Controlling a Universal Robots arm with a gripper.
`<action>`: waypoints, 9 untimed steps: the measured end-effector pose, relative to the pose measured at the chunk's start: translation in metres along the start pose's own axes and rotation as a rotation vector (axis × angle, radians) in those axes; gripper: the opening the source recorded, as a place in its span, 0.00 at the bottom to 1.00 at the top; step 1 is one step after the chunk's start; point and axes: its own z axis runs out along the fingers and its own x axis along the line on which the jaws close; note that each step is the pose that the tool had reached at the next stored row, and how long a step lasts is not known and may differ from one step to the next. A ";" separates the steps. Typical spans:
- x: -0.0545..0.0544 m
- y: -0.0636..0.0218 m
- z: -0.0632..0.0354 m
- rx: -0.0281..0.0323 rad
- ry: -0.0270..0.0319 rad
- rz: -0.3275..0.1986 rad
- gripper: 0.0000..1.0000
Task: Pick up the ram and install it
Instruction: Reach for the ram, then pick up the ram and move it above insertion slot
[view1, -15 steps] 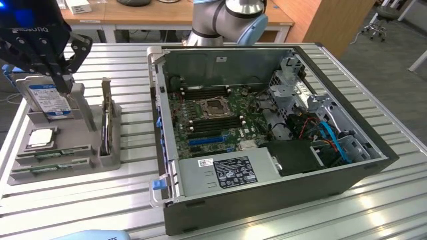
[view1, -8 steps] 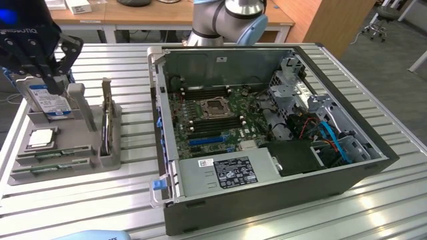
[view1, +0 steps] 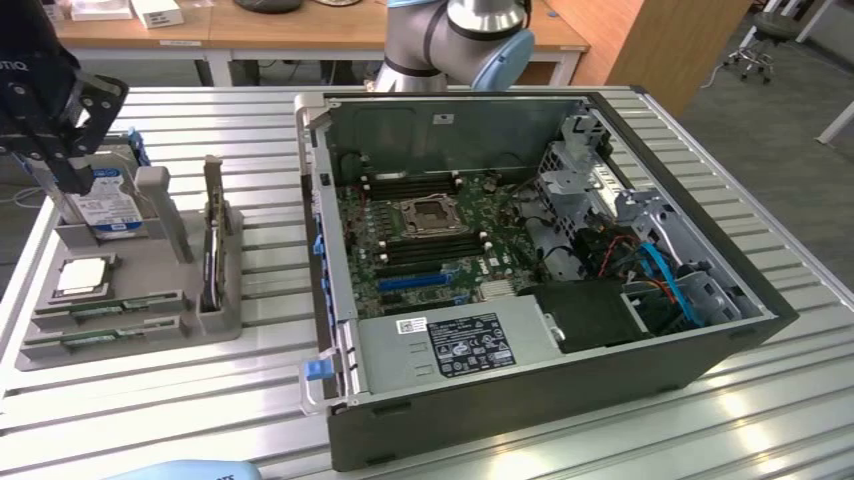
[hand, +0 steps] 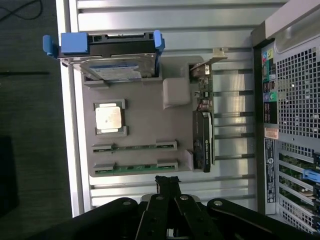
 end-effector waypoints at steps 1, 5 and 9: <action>0.002 -0.0002 0.0003 0.0000 -0.0001 0.000 0.10; 0.007 -0.0006 0.0010 -0.0001 -0.0001 0.000 0.10; 0.007 -0.0005 0.0009 0.0000 -0.0001 0.000 0.10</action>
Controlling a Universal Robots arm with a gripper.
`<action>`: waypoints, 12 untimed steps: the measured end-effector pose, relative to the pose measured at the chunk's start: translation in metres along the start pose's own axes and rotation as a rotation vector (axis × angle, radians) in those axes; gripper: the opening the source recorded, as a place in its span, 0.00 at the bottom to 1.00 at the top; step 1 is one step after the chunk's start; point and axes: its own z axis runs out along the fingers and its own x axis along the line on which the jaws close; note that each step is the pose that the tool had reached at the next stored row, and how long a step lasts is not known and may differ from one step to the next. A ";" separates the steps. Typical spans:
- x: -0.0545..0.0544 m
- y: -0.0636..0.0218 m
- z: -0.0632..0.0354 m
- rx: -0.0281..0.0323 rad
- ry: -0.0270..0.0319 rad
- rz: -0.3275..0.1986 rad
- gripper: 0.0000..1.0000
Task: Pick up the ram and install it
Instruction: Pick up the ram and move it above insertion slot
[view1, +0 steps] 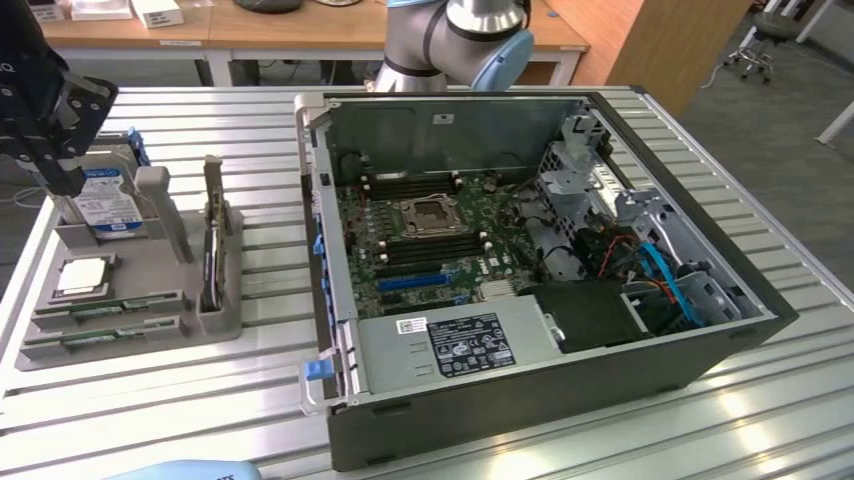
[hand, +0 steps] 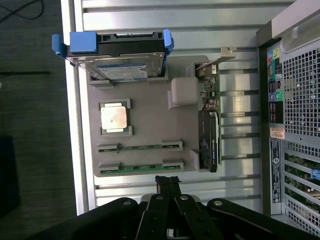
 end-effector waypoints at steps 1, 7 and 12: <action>0.000 0.0000 0.0000 0.0000 0.0000 0.000 0.10; 0.000 0.0000 0.0000 0.0001 0.0000 0.000 0.10; 0.000 0.0000 0.0002 0.0003 0.0001 -0.006 0.10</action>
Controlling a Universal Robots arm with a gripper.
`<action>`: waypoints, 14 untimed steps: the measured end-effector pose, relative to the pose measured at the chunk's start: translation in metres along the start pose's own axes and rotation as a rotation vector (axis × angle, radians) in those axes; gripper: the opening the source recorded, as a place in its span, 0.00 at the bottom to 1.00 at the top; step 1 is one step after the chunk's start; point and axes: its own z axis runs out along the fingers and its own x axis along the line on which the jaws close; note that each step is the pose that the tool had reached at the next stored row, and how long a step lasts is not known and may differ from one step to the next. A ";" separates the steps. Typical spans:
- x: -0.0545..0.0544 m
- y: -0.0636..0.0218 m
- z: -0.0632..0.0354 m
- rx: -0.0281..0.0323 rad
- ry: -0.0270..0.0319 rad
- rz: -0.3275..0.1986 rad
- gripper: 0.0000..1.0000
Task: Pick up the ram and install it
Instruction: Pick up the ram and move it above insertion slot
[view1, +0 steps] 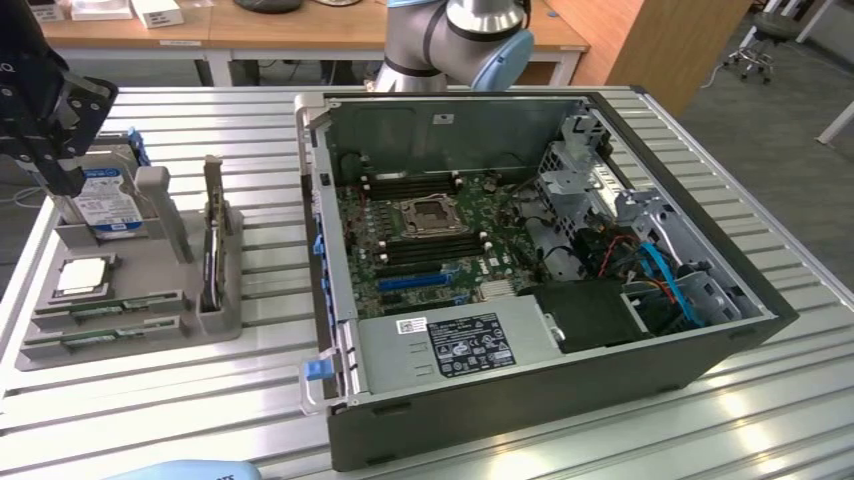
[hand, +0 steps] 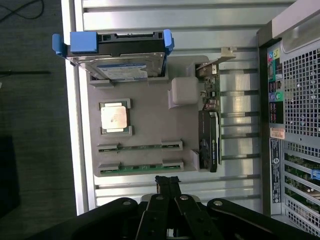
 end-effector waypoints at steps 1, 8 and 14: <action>0.000 0.0000 0.0000 0.0000 0.0002 -0.006 0.10; 0.000 0.0000 0.0003 -0.0010 0.0020 -0.079 0.10; 0.000 0.0000 0.0006 -0.0025 0.0047 -0.176 0.10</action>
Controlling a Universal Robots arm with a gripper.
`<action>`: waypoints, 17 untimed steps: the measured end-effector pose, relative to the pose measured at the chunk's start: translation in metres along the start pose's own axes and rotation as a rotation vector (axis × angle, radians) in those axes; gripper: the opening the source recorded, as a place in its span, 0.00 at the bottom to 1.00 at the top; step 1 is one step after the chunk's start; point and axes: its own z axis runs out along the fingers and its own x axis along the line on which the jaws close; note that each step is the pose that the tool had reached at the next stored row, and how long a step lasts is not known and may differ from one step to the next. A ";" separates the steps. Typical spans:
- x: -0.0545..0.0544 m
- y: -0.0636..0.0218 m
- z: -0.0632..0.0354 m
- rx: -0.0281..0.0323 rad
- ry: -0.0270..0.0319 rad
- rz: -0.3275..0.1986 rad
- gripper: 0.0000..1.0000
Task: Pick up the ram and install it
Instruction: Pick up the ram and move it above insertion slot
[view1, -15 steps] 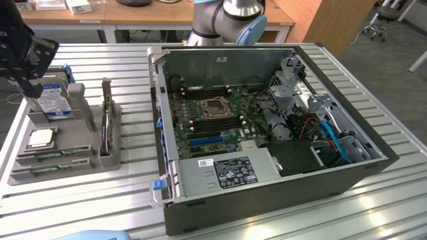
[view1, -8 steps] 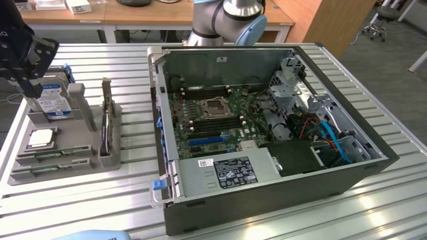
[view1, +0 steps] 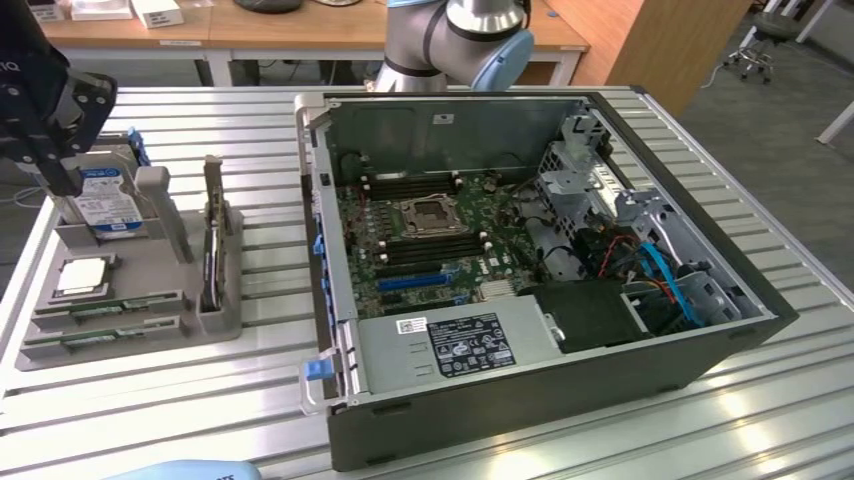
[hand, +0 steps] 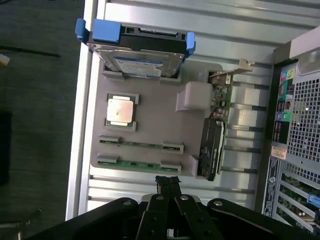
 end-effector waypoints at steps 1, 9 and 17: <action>0.000 0.0000 0.0001 -0.0004 0.0003 -0.015 0.10; 0.000 0.0000 0.0005 -0.0033 0.0034 -0.139 0.10; 0.000 0.0000 0.0007 -0.0059 0.0061 -0.244 0.10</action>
